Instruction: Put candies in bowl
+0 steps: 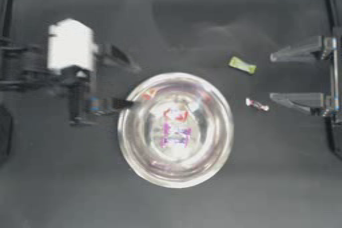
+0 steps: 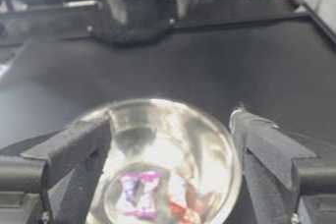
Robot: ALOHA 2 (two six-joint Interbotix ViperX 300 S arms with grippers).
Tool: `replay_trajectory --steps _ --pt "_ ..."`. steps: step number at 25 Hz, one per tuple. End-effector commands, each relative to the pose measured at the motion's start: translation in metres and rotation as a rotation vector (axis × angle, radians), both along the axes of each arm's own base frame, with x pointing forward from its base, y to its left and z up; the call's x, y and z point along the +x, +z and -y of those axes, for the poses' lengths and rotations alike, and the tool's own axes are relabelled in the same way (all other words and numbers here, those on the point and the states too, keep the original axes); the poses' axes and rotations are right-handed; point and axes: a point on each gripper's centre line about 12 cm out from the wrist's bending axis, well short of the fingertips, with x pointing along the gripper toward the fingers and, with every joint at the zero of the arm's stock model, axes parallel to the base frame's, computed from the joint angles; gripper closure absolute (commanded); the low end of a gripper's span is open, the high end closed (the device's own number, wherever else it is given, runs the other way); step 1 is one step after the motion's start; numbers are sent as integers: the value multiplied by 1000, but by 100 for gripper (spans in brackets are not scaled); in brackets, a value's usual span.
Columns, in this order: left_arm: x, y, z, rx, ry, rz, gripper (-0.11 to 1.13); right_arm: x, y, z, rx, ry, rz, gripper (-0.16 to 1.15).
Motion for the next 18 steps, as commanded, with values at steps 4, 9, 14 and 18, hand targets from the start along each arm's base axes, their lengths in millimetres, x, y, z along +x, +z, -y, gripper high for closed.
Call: replay_trajectory --steps 4,9,14,18 --pt "-53 23 8 24 1 159 4 2 6 1 0 -4 16 -2" --pt "-82 23 13 41 1 231 4 2 6 1 0 -4 17 -2" --pt "-103 15 16 37 4 267 4 1 8 5 9 -16 -8 -2" --pt "-111 11 17 30 7 296 4 0 9 15 29 -47 -55 -2"
